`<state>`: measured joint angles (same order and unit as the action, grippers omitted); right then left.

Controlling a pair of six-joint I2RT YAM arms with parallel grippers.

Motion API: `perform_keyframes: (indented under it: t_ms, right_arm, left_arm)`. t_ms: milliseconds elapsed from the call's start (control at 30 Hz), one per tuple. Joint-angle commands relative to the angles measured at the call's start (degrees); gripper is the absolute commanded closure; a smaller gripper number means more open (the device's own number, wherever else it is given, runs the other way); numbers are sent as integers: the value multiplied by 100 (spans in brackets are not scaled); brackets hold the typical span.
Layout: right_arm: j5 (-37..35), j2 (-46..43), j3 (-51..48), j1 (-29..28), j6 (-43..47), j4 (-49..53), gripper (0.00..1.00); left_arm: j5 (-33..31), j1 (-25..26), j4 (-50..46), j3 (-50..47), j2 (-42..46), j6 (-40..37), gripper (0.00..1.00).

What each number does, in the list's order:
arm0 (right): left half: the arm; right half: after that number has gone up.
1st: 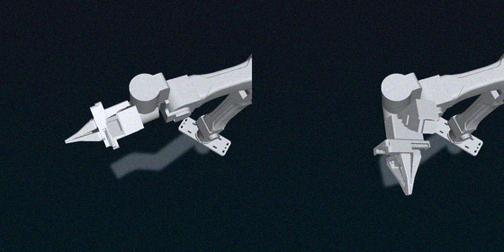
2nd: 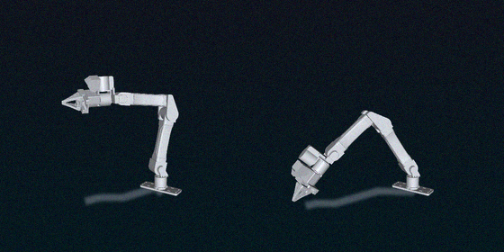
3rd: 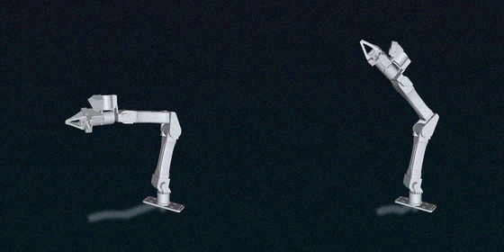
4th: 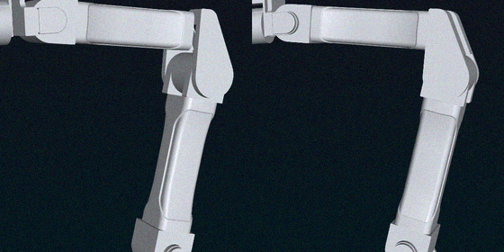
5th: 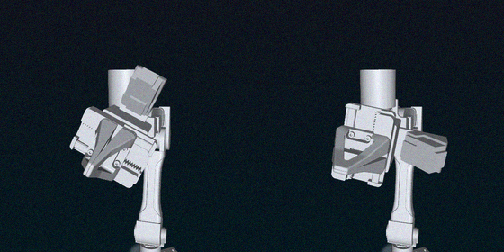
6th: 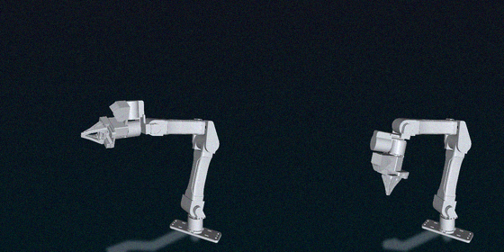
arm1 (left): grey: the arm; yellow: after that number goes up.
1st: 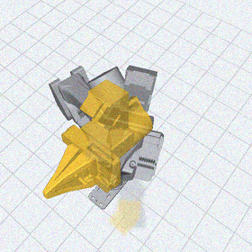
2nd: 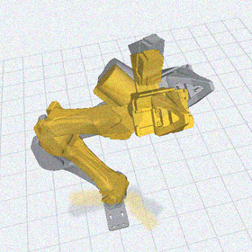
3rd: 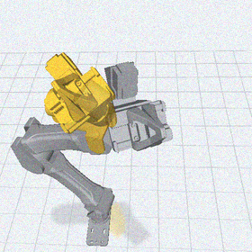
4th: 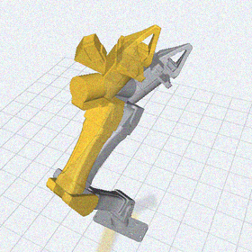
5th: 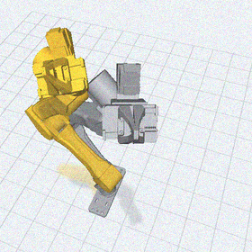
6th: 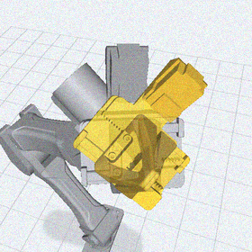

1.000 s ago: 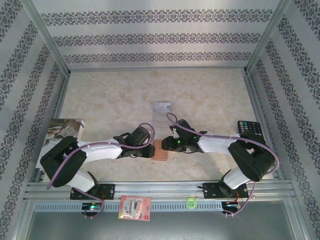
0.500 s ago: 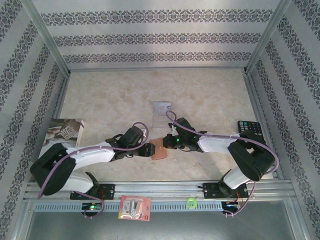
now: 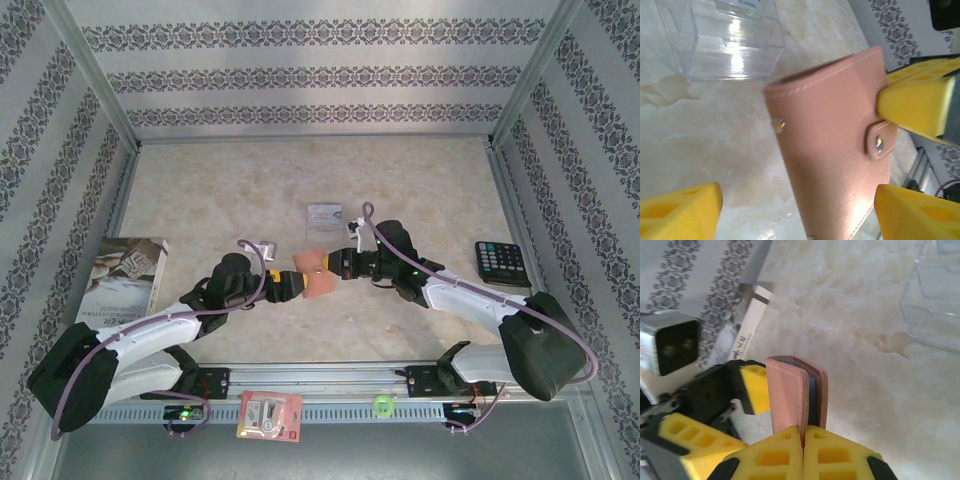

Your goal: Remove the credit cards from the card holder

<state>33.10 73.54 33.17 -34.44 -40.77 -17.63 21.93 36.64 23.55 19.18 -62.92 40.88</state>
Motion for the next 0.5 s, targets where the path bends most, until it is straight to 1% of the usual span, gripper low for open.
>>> perform_keyframes:
  t_ms: [0,100,200,267,333,467]
  right_arm:
    - [592,-167,-71,42,-224,-765,100]
    - [541,-223,-122,51,-427,-1018,100]
    - [557,-185,-151,42,-625,-1284,100]
    - [522,-134,-175,38,-754,-1444,100]
    - [430,-99,-162,42,-799,-1472,100]
    - [329,-44,-126,130,-867,-1538,100]
  left_arm:
    - [621,-66,1093,11,-6,161,24]
    - [761,-66,1507,-49,-186,284,29]
    - [933,-69,2132,-155,-357,455,35]
    - [1072,-69,2525,-180,-521,582,43]
    - [1193,-65,2748,-185,-655,685,48]
    - [1274,-53,3035,-260,-770,841,46]
